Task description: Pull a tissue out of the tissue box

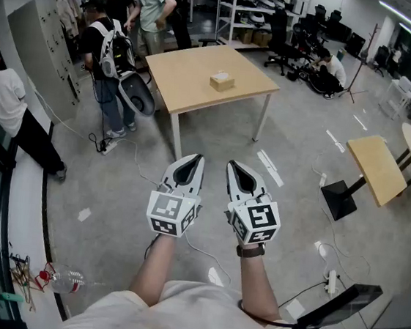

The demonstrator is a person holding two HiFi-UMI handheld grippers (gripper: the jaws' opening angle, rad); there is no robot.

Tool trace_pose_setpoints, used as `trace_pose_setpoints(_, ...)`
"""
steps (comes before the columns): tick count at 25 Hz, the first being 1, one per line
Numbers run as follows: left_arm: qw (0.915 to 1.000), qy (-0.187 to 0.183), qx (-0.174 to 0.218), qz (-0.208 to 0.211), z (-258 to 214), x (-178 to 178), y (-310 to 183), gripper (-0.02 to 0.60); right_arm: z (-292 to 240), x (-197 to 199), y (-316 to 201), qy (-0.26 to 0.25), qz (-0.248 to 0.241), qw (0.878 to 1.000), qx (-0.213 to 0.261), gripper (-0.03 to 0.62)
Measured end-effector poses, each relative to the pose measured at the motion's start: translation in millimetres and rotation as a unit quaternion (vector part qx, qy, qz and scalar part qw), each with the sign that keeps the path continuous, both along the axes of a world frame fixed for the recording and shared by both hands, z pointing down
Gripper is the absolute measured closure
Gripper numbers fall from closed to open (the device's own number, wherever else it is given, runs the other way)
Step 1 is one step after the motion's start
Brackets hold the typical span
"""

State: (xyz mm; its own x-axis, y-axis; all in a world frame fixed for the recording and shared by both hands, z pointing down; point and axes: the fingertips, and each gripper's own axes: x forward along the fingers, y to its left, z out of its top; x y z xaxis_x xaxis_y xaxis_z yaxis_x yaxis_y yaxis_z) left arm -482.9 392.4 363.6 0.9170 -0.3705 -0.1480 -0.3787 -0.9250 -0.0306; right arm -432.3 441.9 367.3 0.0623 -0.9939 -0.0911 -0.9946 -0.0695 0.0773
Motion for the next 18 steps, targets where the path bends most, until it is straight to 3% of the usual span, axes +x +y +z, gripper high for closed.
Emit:
trace_pose_setpoints(6, 1.0, 0.001, -0.006, -0.007, 7.5, 7.6, 10.3, 0.58, 8.3, 19.5, 14.7, -0.029, 0.004, 1.0, 0.007, 0.603)
trace_pose_setpoints(18, 0.9995, -0.005, -0.029, -0.013, 25.4, 37.5, 57.8, 0.58, 17.3, 42.7, 65.8, -0.024, -0.013, 1.0, -0.005, 0.603)
